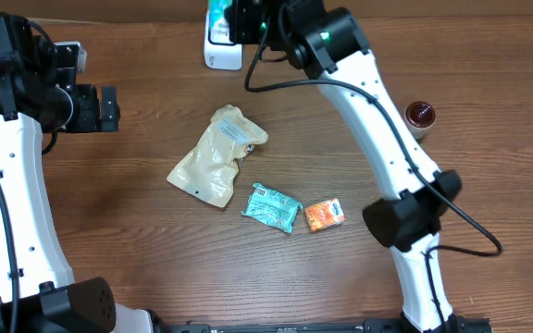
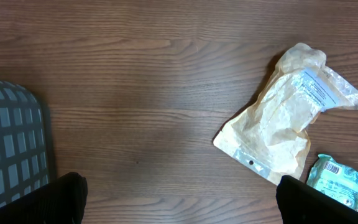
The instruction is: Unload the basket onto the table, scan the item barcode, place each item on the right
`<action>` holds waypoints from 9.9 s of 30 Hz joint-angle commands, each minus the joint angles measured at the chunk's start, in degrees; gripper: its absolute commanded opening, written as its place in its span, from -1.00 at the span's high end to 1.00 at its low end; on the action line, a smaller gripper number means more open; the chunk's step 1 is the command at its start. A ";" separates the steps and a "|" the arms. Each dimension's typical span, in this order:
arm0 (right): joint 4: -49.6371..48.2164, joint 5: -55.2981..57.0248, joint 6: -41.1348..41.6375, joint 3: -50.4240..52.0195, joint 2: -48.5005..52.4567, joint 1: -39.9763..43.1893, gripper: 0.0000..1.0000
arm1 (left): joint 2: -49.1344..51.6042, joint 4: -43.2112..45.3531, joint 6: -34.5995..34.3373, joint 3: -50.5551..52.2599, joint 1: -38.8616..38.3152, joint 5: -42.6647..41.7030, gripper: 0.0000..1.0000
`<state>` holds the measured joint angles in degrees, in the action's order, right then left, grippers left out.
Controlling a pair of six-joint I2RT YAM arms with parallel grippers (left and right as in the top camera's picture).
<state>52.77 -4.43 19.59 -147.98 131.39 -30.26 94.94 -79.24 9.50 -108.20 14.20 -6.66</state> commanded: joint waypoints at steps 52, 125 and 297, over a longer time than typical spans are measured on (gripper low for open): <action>-31.10 16.04 -56.48 -1.99 15.37 -2.08 0.92 | 0.31 -0.02 1.22 0.15 -0.72 0.02 -0.99; 33.14 -15.69 1.81 35.52 -16.22 45.09 -0.99 | 0.31 0.00 1.22 0.15 -0.72 0.02 -0.99; 23.65 -5.53 -8.83 55.34 -34.58 13.60 0.73 | 0.31 0.00 1.22 0.15 -0.72 0.02 -0.99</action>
<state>75.55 -16.01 9.85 -90.87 103.53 -15.16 94.94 -79.26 9.50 -108.12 14.20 -6.66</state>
